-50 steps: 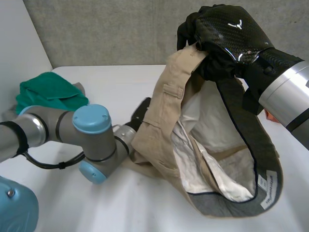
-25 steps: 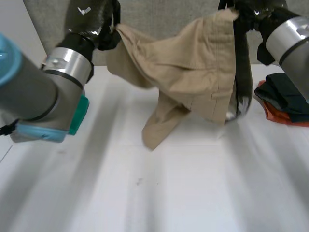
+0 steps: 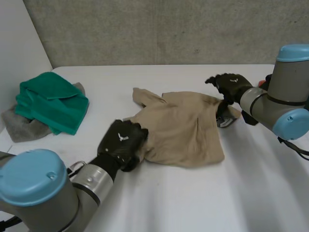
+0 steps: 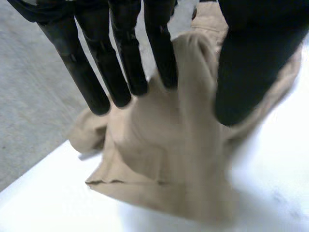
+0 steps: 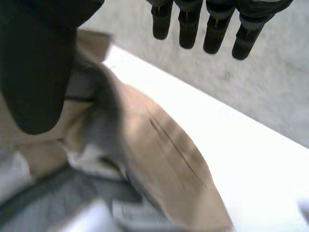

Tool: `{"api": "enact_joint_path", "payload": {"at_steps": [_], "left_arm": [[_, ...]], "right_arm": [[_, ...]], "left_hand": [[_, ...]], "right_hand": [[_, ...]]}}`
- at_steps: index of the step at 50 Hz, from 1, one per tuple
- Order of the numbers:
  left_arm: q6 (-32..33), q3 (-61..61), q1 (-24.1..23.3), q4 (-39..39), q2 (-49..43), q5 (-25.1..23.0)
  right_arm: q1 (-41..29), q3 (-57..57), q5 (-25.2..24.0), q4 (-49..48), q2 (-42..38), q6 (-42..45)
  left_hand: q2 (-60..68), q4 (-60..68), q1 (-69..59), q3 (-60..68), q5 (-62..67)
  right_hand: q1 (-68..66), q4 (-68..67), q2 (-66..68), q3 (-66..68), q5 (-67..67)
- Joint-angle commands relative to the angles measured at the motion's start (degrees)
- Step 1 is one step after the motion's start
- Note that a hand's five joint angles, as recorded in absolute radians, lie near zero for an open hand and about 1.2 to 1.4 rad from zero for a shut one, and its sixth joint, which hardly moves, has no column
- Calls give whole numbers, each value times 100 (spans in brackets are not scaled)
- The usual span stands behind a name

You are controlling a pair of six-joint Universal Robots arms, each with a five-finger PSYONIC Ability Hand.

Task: Fold the laundry.

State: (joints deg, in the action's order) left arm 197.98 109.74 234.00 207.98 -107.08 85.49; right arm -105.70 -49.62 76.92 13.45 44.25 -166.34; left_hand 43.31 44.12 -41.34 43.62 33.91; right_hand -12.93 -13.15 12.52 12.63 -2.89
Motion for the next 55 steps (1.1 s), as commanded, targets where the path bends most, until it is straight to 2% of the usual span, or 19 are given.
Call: {"api": "enact_joint_path", "payload": {"at_steps": [1,8,12,16,22,26,32,39,46,50,52,53,54,55], "left_arm": [[214,-58,31,-241,398,20],[-66,188,347,-724,1303,20],[-776,346,786,-1084,1716,-15],[-1471,381,1199,-1312,1743,-68],[-1886,381,1411,-1682,1560,-243],[-1939,373,1385,-1972,1182,-524],[-2228,189,1288,-2192,549,-718],[-2650,-320,1122,-2236,-189,-718],[-2686,-804,902,-2218,-655,-692],[-2677,-1086,814,-2175,-884,-640],[-2625,-1244,787,-2166,-1077,-552],[-2625,-1297,779,-2157,-1139,-499],[-2616,-1419,770,-2139,-1226,-360],[-2616,-1464,770,-2122,-1245,-280]], "right_arm": [[50,-661,745,114,1327,373],[111,-1557,789,315,2700,619],[103,-2305,781,544,3405,1058],[24,-3105,763,641,4020,1252],[-90,-4353,658,448,4302,1139],[-547,-5170,587,-192,4276,814],[-943,-6094,605,-1783,3890,725],[-978,-6157,649,-2978,2854,848],[-952,-5919,684,-3516,2193,1393],[-934,-5674,701,-3910,1799,1735],[-917,-5594,719,-3982,1666,1788],[-908,-5524,745,-4060,1561,1858],[-899,-5497,754,-4087,1525,1885],[-891,-5462,771,-4113,1508,1894]], "left_hand": [[-1104,-1185,907,-1135,-1164],[-1998,-2078,1801,-2028,-2057],[-2116,-2196,1918,-2146,-2175],[-2049,-2129,1851,-2079,-2108],[-1998,-2079,1801,-2029,-2057],[-1998,-2079,1801,-2029,-2057],[-1981,-2062,1784,-2012,-2040],[-1796,-1877,1599,-1827,-1856],[-1226,-1306,1028,-1256,-1285],[101,21,-298,70,42],[1596,1515,-1793,1565,1536],[2384,2304,-2582,2354,2325],[3656,3575,-3853,3625,3596],[3668,3588,-3866,3638,3609]], "right_hand": [[293,315,-252,-263,289],[293,315,-252,-263,289],[293,315,-252,-263,289],[293,315,-252,-263,289],[293,315,-252,-263,289],[293,315,-252,-263,289],[-740,-718,780,769,-743],[-1296,-1274,1337,1326,-1300],[-1699,-1678,1740,1729,-1703],[-2085,-2064,2126,2115,-2089],[-2772,-2751,2813,2802,-2776],[-4142,-4121,4183,4172,-4146],[-4872,-4850,4913,4902,-4876],[-5728,-5707,5769,5758,-5732]]}}
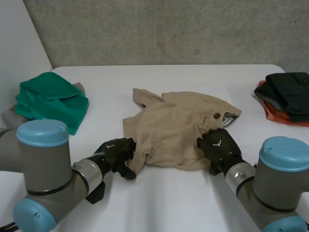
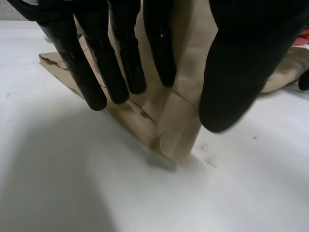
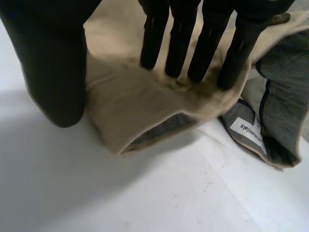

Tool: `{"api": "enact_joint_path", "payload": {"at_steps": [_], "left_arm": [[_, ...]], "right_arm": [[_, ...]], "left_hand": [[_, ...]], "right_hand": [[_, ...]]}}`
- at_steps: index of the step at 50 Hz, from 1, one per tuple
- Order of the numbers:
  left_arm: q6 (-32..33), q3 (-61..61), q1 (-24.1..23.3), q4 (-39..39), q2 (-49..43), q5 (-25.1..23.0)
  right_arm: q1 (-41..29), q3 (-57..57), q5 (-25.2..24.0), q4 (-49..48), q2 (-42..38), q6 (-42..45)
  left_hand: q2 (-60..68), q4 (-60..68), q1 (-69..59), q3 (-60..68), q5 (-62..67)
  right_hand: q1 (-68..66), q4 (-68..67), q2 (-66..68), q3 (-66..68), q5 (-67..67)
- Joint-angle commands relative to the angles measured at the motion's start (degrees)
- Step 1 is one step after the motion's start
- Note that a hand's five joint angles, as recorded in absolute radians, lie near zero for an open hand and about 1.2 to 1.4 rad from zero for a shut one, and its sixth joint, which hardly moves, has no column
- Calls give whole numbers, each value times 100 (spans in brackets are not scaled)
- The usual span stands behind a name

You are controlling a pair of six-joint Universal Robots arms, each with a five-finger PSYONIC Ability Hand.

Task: Fold the laundry.

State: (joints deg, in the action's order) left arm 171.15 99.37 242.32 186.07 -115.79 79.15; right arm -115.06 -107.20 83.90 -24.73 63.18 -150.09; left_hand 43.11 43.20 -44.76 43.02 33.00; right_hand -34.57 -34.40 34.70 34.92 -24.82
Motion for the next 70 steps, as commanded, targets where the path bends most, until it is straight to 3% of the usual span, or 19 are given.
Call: {"api": "enact_joint_path", "payload": {"at_steps": [1,6,10,11,15,22,29,35,39,43,46,48,51,54,58,70], "left_arm": [[85,-531,-79,70,-375,556],[120,-831,-132,-9,81,1085],[295,-954,-114,-9,1301,1147],[357,-972,-97,-9,1539,1147],[865,-1173,-62,26,2855,1138],[1578,-1542,-44,-9,3633,1155],[1921,-1684,-44,-273,3020,1147],[2308,-2166,-44,-264,1421,1182],[2589,-3255,-53,-80,190,1191],[2809,-4582,-18,437,-558,1182],[2774,-5513,43,1830,-726,1173],[2757,-5551,70,2927,-700,1208],[2730,-5481,44,3976,-604,1226],[2730,-5349,70,3973,-498,1261],[2713,-4998,61,3516,-462,1331],[2783,-2145,-26,2769,-225,1402]], "right_arm": [[45,365,118,-357,-376,304],[54,585,180,-287,-175,305],[133,796,180,116,965,305],[220,1040,162,518,1604,287],[378,2040,153,1659,2391,191],[405,4325,127,3910,2393,24],[624,5471,-92,4994,1508,15],[669,5753,-84,5022,416,15],[634,6332,-49,4899,-462,-99],[581,7595,266,3989,-1271,-861],[572,8178,460,2759,-1413,-1460],[590,8215,531,1738,-1378,-1847],[616,8023,566,615,-1177,-2199],[616,7829,514,180,-957,-2288],[643,7740,479,301,-982,-2288],[581,7144,-251,2744,-2080,-1832]], "left_hand": [[3689,3680,-3524,3698,3700],[3689,3680,-3524,3698,3700],[3689,3680,-3524,3698,3700],[3689,3680,-3524,3698,3700],[3689,3680,-3524,3698,3700],[3689,3680,-3524,3698,3700],[3689,3680,-3524,3698,3700],[3689,3680,-3524,3698,3700],[3689,3680,-3524,3698,3700],[3689,3680,-3524,3698,3700],[3689,3680,-3524,3698,3700],[3689,3680,-3524,3698,3700],[3689,3680,-3524,3698,3700],[3689,3680,-3524,3698,3700],[3689,3680,-3524,3698,3700],[3689,3680,-3524,3698,3700]], "right_hand": [[-4533,-4550,4520,4498,-4508],[-4543,-4560,4530,4508,-4518],[-4543,-4560,4530,4508,-4518],[-4543,-4560,4530,4508,-4518],[-4543,-4560,4530,4508,-4518],[-4543,-4560,4530,4508,-4518],[-4543,-4560,4530,4508,-4518],[-4543,-4560,4530,4508,-4518],[-4543,-4560,4530,4508,-4518],[-4543,-4560,4530,4508,-4518],[-4543,-4560,4530,4508,-4518],[-4543,-4560,4530,4508,-4518],[-4543,-4560,4530,4508,-4518],[-4543,-4560,4530,4508,-4518],[-4543,-4560,4530,4508,-4518],[-4543,-4560,4530,4508,-4518]]}}
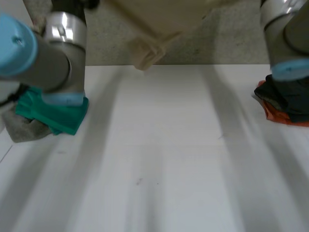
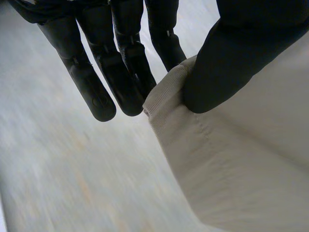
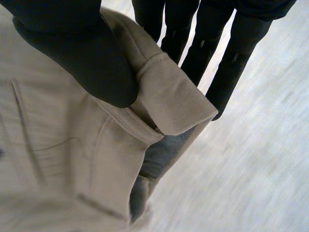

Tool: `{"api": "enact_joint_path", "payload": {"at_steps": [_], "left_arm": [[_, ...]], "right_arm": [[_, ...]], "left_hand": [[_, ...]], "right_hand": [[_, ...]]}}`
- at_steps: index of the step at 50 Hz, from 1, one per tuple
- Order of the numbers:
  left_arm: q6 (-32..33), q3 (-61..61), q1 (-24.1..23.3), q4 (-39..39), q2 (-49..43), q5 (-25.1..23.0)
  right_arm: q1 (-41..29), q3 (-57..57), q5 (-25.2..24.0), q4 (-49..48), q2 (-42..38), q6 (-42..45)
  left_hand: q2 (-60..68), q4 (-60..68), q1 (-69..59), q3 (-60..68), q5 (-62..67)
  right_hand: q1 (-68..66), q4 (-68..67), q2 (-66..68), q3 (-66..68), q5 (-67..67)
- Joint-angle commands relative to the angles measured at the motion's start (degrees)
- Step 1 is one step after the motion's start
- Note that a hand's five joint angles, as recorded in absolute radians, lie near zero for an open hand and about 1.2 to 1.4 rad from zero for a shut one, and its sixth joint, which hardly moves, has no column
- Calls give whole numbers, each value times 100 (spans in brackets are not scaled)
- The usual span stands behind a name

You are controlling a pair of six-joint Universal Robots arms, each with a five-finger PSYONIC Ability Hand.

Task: Fold the laundry.

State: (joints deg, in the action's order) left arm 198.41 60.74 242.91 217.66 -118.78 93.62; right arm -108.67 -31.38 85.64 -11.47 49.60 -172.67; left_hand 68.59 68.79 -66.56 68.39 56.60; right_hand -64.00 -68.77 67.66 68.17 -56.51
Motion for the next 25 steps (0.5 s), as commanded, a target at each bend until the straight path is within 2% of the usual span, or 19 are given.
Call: {"api": "enact_joint_path", "payload": {"at_steps": [1,6,7,10,12,13,15,16,17,19,20,21,23,25], "left_arm": [[66,1887,-104,-425,83,-46],[189,2836,-227,-820,100,-134],[285,3021,-270,-1013,126,-160],[672,3452,-332,-1795,512,-239],[1006,3742,-341,-2506,934,-257],[1311,3987,-341,-3222,1353,-257],[1506,4164,-350,-3727,1636,-257],[1804,4391,-393,-4400,1986,-274],[1963,4507,-411,-4703,2138,-283],[2620,4910,-569,-5817,2647,-397],[2885,4999,-657,-6135,2806,-476],[3436,5096,-849,-6617,3042,-712],[3852,4975,-921,-6649,3158,-985],[3916,4816,-912,-6412,3019,-1109]], "right_arm": [[-58,-526,-434,1524,-793,532],[-58,-1282,-407,2139,-961,1613],[-14,-1596,-381,2419,-917,2049],[22,-2247,-293,2939,-759,2606],[30,-2854,-240,3255,-312,2712],[30,-3335,-232,3448,247,2817],[13,-3838,-249,3703,882,2914],[4,-4389,-275,4009,1494,3106],[4,-4585,-293,4134,1692,3212],[13,-5286,-415,4668,2323,3746],[22,-5456,-477,4802,2431,3967],[39,-5788,-669,5116,2649,4422],[83,-5975,-881,5286,2783,4741],[214,-6081,-1110,5278,2810,4840]], "left_hand": [[1141,1121,-1344,1161,1340],[1141,1121,-1344,1161,1340],[1141,1121,-1344,1161,1340],[1141,1121,-1344,1161,1340],[1141,1121,-1344,1161,1340],[1141,1121,-1344,1161,1340],[1141,1121,-1344,1161,1340],[1141,1121,-1344,1161,1340],[1141,1121,-1344,1161,1340],[1141,1121,-1344,1161,1340],[1141,1121,-1344,1161,1340],[1141,1121,-1344,1161,1340],[1141,1121,-1344,1161,1340],[1141,1121,-1344,1161,1340]], "right_hand": [[-1600,-1123,1234,1183,-1349],[-1600,-1123,1234,1183,-1349],[-1600,-1123,1234,1183,-1349],[-1600,-1123,1234,1183,-1349],[-1600,-1123,1234,1183,-1349],[-1600,-1123,1234,1183,-1349],[-1600,-1123,1234,1183,-1349],[-1600,-1123,1234,1183,-1349],[-1600,-1123,1234,1183,-1349],[-1600,-1123,1234,1183,-1349],[-1600,-1123,1234,1183,-1349],[-1600,-1123,1234,1183,-1349],[-1600,-1123,1234,1183,-1349],[-1600,-1123,1234,1183,-1349]]}}
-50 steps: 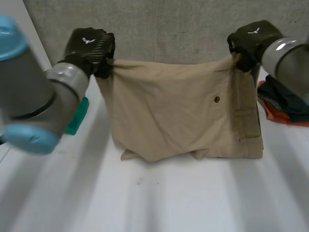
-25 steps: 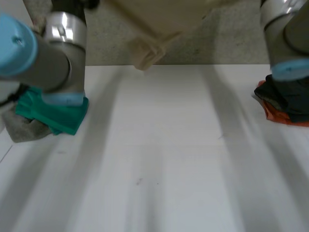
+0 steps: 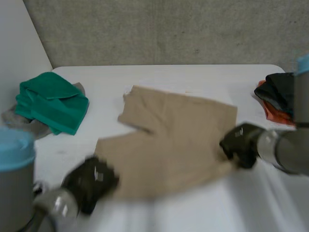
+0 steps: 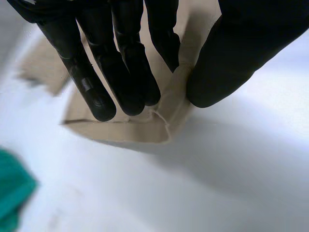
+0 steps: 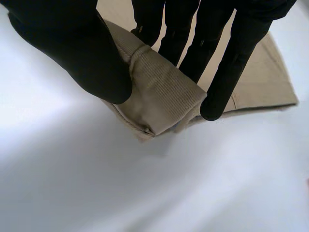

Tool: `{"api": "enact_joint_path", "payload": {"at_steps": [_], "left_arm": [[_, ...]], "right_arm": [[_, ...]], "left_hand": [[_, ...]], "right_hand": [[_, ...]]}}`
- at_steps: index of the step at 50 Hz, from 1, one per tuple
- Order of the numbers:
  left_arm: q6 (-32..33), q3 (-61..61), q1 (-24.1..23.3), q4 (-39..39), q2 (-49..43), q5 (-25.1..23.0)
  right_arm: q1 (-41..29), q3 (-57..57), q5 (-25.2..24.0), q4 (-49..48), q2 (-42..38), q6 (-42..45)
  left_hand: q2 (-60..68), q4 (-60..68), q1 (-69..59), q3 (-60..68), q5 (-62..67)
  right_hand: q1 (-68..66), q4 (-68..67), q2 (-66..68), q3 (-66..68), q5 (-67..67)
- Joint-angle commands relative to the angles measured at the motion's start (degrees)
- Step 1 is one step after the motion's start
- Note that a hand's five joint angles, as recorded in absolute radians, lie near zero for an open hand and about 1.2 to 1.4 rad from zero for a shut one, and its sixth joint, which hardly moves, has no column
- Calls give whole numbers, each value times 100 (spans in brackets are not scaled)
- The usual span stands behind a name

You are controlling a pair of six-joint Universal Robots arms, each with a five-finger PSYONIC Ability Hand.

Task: Fold the laundry.

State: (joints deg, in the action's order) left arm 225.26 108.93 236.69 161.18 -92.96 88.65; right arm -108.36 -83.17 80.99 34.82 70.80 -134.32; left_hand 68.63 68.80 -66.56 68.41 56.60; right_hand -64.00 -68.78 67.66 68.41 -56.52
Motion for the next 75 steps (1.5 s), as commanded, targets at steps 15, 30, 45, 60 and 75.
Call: {"api": "enact_joint_path", "payload": {"at_steps": [15,30,45,60,75], "left_arm": [[-219,-3640,-185,1678,-2867,117],[-298,-5926,184,4122,-4977,311],[-1089,-5216,-167,4905,-4627,-76],[-1572,-3238,-132,4905,-3018,-50],[-1898,-2868,-159,4905,-2851,-58]], "right_arm": [[307,275,-251,-1907,-479,-1421],[228,1619,874,-4201,-2113,-1483],[17,1736,1112,-4757,-2151,-1527],[52,-181,858,-2840,-848,-3030],[298,-357,734,-3982,-1473,-2732]], "left_hand": [[1137,1120,-1344,1159,1340],[1137,1120,-1344,1159,1340],[-5863,-5880,5656,-5841,-5660],[-5863,-5880,5656,-5841,-5660],[-5863,-5880,5656,-5841,-5660]], "right_hand": [[-1600,-1122,1234,1159,-1348],[-1600,-1122,1234,1159,-1348],[5400,5878,-5766,-5841,5652],[5400,5878,-5766,-5841,5652],[-1600,-1122,1234,1159,-1348]]}}
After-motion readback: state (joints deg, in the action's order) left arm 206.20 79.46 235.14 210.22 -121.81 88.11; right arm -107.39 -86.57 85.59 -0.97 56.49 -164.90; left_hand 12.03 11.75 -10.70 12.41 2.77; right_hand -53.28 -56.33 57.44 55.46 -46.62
